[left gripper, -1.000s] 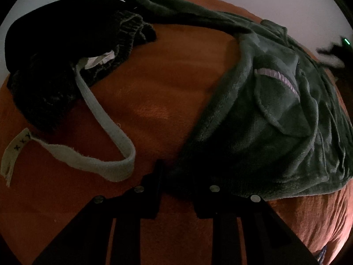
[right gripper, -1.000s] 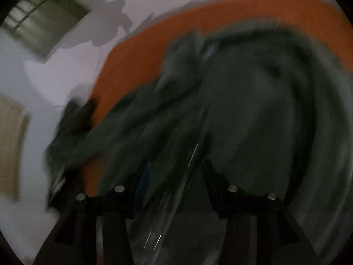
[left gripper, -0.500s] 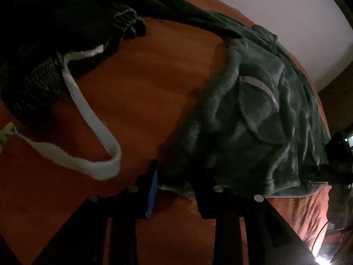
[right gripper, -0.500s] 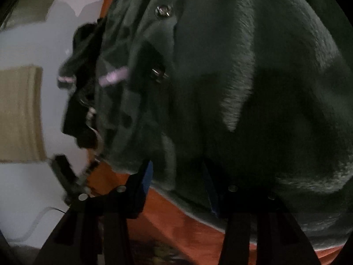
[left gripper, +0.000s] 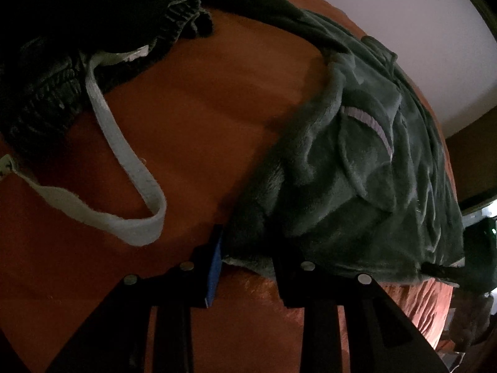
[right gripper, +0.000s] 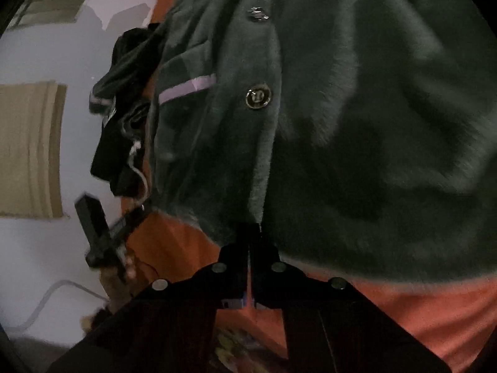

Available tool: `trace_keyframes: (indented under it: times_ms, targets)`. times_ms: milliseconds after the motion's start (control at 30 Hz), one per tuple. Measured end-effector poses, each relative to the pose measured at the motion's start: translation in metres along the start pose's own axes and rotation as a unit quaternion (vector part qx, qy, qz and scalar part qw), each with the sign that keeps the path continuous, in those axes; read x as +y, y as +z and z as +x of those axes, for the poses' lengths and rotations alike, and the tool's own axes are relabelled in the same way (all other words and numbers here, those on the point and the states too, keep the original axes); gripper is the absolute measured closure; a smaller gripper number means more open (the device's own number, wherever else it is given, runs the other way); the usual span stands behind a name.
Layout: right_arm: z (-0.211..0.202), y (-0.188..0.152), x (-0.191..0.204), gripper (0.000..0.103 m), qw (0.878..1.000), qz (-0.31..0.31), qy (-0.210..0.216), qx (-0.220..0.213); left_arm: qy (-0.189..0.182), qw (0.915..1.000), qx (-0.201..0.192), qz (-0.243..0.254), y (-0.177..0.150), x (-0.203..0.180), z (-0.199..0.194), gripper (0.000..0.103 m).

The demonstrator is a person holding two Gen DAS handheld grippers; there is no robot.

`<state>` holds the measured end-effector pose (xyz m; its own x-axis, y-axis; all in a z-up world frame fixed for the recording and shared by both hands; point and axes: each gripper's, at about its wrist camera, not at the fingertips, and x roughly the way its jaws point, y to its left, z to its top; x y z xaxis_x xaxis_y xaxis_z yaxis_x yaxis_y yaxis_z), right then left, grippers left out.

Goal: Fold clothes

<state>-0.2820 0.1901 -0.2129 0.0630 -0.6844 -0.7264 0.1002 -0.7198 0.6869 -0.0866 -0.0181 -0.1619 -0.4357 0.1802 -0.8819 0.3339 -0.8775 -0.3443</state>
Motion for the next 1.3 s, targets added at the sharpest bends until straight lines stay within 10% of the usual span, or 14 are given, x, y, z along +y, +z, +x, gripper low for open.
trace_keyframes:
  times_ms: [267,500,800,867,900,967,1100,1300]
  targets:
    - [0.011,-0.002,-0.011,0.103,0.999,-0.021,-0.035,-0.009,-0.015,0.9996,0.011,-0.019,0.008,0.002,0.009,0.071]
    - [-0.051,-0.001,0.021,0.103,0.988,-0.095,-0.04,-0.114,-0.025,0.9985,-0.047,-0.014,0.001,-0.007,-0.035,0.09]
    - [-0.007,-0.004,-0.016,0.094,0.994,-0.067,-0.082,-0.018,-0.024,0.9993,-0.009,-0.028,0.011,0.002,-0.012,0.087]
    - [-0.005,-0.019,0.006,0.035,0.978,-0.165,-0.13,-0.014,-0.027,0.9994,0.0,-0.022,0.008,0.0,-0.008,0.083]
    - [0.0,-0.03,0.018,0.029,0.963,-0.221,-0.157,-0.007,-0.028,0.9994,0.006,-0.018,0.008,0.0,-0.005,0.081]
    - [0.016,-0.055,0.037,0.029,0.918,-0.33,-0.219,0.0,-0.027,0.9995,0.015,-0.011,0.008,-0.003,0.002,0.079]
    - [0.066,-0.099,0.06,0.043,0.783,-0.503,-0.366,-0.026,-0.023,0.9997,0.011,-0.003,0.007,-0.007,0.005,0.079]
    - [0.072,-0.106,0.071,0.063,0.773,-0.508,-0.375,-0.063,-0.031,0.9994,-0.005,-0.014,0.013,-0.016,0.006,0.089]
